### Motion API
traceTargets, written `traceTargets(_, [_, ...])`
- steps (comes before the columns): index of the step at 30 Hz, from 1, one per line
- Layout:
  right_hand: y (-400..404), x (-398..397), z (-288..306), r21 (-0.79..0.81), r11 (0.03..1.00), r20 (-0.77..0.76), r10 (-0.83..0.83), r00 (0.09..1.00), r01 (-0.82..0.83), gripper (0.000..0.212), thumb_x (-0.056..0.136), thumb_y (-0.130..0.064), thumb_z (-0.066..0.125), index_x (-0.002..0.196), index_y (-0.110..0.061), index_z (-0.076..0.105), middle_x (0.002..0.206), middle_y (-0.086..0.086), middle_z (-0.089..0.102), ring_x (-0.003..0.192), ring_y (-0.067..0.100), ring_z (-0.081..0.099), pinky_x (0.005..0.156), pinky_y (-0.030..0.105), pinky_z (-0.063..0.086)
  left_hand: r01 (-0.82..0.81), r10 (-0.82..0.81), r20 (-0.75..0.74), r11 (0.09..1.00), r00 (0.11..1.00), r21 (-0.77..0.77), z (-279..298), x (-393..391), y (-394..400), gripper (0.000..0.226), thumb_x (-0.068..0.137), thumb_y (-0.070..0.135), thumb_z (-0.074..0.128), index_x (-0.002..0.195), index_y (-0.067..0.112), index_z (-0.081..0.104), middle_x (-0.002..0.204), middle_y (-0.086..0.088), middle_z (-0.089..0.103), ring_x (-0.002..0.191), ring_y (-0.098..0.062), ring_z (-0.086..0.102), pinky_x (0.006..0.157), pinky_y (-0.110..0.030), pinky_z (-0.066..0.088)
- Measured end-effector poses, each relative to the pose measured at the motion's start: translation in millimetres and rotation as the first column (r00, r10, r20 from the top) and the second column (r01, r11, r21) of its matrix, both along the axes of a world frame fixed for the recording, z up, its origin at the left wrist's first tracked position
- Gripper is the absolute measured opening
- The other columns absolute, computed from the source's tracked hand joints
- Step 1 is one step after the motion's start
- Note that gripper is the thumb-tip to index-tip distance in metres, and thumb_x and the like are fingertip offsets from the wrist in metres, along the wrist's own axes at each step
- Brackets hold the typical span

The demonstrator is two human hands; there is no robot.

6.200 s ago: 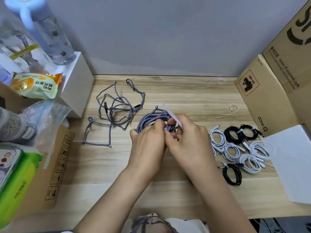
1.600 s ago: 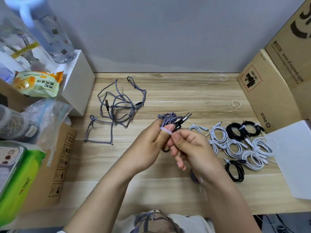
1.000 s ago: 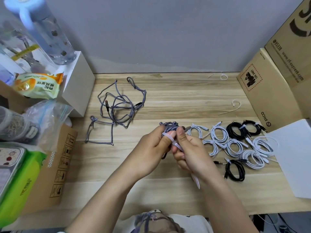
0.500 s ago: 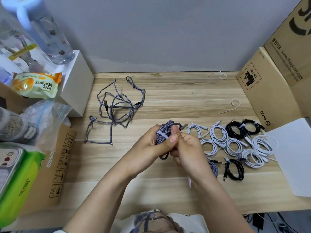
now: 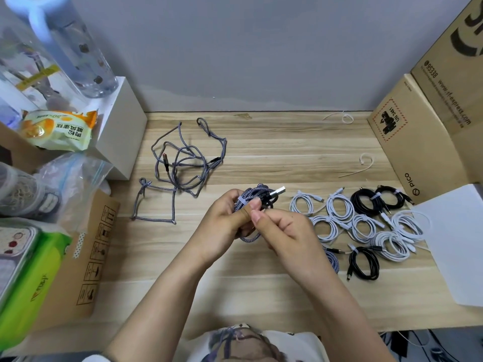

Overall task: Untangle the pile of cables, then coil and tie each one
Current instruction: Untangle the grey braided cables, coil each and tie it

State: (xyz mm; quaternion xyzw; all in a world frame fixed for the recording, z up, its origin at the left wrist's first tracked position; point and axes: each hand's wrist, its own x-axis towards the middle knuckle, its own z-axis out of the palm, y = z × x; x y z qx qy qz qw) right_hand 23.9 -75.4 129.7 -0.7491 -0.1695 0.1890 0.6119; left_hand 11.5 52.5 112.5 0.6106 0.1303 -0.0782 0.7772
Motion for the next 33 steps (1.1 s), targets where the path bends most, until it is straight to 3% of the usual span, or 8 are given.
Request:
traceTargets(4, [1.0,-3.6,-3.6,-0.010,0.999,0.042,-0.038,0.998,0.039,0.038,0.085,-0.026,0.051,0.054,-0.004,0.051,0.044,-0.013,0.033,0.047,0.000,0.031,0.049,0.018,0.025,-0.031,0.028,0.043,0.998,0.999,0.060,-7.4,4.5,-3.1,0.025,0.085,0.024,0.061,0.079,0.006,0.045,0.051,0.012,0.043,0.046,-0.005,0.033,0.044,-0.017,0.028])
traceTargets(7, [-0.5,-0.6,-1.5,-0.027,0.999,0.092,-0.020,0.996,0.023,0.036,0.084,-0.028,0.053,0.053,-0.011,0.049,0.048,-0.004,0.033,0.052,0.005,0.031,0.052,0.030,0.026,-0.060,0.054,0.073,0.996,0.996,0.073,-8.0,5.8,-4.5,0.023,0.080,0.031,0.053,0.068,0.012,0.046,0.050,0.011,0.041,0.046,-0.005,0.033,0.044,-0.017,0.029])
traceTargets(12, [-3.1,3.8,1.8,0.139,0.990,-0.021,-0.025,0.999,0.028,0.034,0.086,-0.029,0.056,0.053,-0.019,0.052,0.047,-0.010,0.046,0.046,0.001,0.039,0.049,0.011,0.030,-0.101,0.088,0.094,0.984,0.992,0.146,-6.1,10.2,-1.0,0.035,0.074,0.051,0.059,0.059,0.022,0.048,0.055,-0.003,0.041,0.054,-0.019,0.037,0.053,-0.031,0.030])
traceTargets(19, [-14.7,9.8,9.2,0.308,0.947,0.083,0.071,0.994,-0.093,0.027,0.084,-0.030,0.051,0.065,-0.018,0.066,0.119,0.004,0.060,0.104,0.011,0.057,0.085,0.024,0.044,-0.070,0.020,0.217,0.972,0.976,0.225,9.9,5.4,0.1,0.014,0.088,0.030,0.054,0.076,0.025,0.061,0.054,0.016,0.052,0.053,0.001,0.042,0.052,-0.013,0.033])
traceTargets(24, [-16.8,6.8,15.4,0.565,0.822,-0.041,0.115,0.993,-0.072,0.043,0.089,-0.055,0.049,0.077,-0.019,0.068,0.089,0.005,0.066,0.080,0.019,0.057,0.067,0.027,0.043,0.043,-0.075,0.173,0.982,0.982,0.185,19.3,2.3,5.3,0.013,0.082,0.028,0.056,0.070,0.026,0.060,0.061,0.011,0.052,0.055,-0.002,0.043,0.054,-0.013,0.036])
traceTargets(28, [-17.2,8.1,23.5,0.525,0.850,-0.048,-0.025,0.999,0.047,0.022,0.079,-0.048,0.066,0.076,-0.027,0.060,0.065,-0.001,0.063,0.060,0.013,0.055,0.057,0.022,0.044,0.181,-0.200,0.153,0.975,0.968,0.130,20.5,-4.5,8.3,0.020,0.081,0.022,0.056,0.087,0.003,0.054,0.068,-0.004,0.049,0.058,-0.007,0.041,0.053,-0.012,0.034])
traceTargets(31, [-18.4,8.9,24.0,0.518,0.854,0.006,-0.061,0.998,0.049,0.021,0.081,-0.046,0.064,0.080,-0.026,0.060,0.058,-0.003,0.059,0.053,0.011,0.053,0.053,0.022,0.044,0.157,-0.172,0.152,0.982,0.973,0.108,25.3,-7.7,6.2,0.012,0.081,0.022,0.057,0.085,0.011,0.055,0.060,0.010,0.046,0.053,-0.002,0.039,0.052,-0.012,0.034])
traceTargets(33, [-18.5,8.9,24.8,0.517,0.856,0.086,-0.051,0.995,-0.001,0.018,0.093,-0.025,0.055,0.078,-0.026,0.064,0.061,-0.003,0.059,0.055,0.012,0.053,0.053,0.023,0.044,0.122,-0.133,0.144,0.989,0.981,0.083,29.9,-7.8,4.9,0.011,0.081,0.025,0.056,0.082,0.014,0.055,0.057,0.011,0.044,0.050,-0.002,0.037,0.049,-0.012,0.032])
